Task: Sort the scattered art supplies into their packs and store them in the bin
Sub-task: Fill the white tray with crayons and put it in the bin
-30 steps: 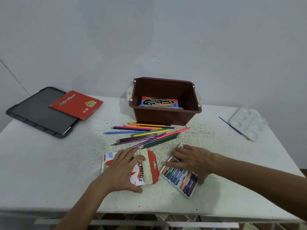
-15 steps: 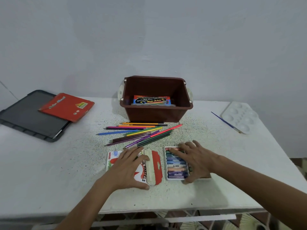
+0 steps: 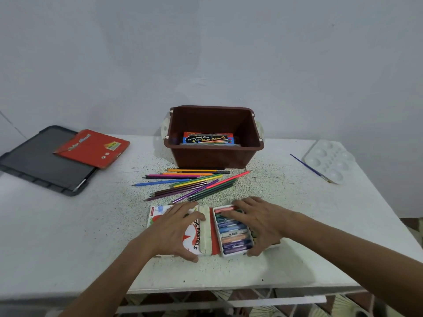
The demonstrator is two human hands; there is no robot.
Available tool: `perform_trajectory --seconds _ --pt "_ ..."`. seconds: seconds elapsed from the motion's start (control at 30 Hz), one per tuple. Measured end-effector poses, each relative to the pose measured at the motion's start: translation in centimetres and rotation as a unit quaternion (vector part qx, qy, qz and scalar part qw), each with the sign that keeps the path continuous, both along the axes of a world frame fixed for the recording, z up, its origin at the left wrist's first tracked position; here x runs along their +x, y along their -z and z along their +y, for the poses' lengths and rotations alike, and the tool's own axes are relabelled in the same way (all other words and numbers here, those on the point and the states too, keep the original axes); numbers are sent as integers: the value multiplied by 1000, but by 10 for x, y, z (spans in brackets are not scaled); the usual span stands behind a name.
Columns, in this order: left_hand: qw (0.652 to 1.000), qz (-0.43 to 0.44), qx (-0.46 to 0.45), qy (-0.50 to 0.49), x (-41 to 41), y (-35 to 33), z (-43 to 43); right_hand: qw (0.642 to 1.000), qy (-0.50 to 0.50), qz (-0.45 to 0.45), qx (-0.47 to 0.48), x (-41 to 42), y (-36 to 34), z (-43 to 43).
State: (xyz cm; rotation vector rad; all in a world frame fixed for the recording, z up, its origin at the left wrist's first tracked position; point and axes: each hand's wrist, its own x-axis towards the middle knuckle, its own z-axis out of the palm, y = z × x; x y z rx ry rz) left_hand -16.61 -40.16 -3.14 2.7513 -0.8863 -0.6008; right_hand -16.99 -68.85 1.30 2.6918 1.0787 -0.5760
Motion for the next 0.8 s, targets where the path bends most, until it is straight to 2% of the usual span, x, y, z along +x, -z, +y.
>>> perform_trajectory --seconds 0.17,0.8 --pt "1000 1 1 7 0 -3 -1 1000 -18 22 -2 -1 4 10" --pt "999 8 -36 22 4 0 -8 998 36 11 59 4 15 37"
